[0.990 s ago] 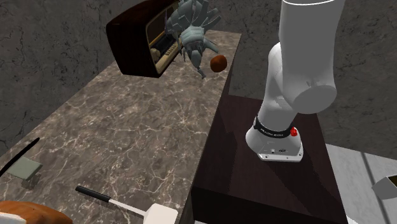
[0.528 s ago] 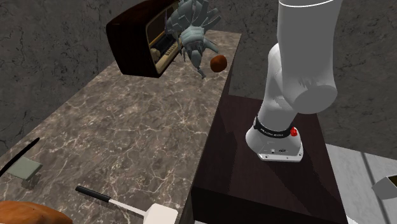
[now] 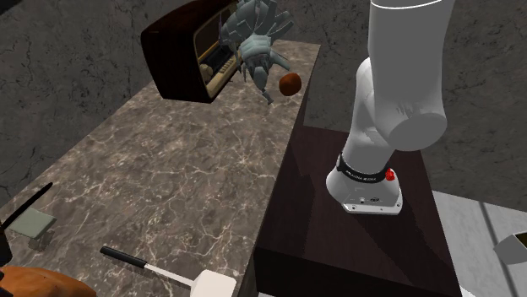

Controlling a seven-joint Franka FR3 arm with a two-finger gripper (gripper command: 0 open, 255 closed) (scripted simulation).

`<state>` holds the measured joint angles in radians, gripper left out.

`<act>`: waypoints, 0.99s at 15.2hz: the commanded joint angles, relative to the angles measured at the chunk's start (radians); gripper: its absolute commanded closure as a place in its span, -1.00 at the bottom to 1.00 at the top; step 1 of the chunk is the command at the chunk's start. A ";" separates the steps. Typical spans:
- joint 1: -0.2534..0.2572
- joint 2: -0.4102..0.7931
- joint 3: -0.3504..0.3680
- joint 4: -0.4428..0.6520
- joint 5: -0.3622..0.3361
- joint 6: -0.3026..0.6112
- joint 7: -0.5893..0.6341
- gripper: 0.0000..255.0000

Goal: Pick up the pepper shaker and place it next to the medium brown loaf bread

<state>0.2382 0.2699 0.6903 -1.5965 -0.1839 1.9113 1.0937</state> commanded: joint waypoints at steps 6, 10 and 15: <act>-0.004 0.011 -0.006 -0.082 -0.012 0.090 0.009 1.00; -0.003 0.023 -0.011 -0.122 -0.023 0.139 0.017 1.00; 0.001 0.043 -0.018 -0.166 -0.041 0.199 0.029 1.00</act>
<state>0.2362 0.3061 0.6740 -1.7559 -0.2193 2.0978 1.1181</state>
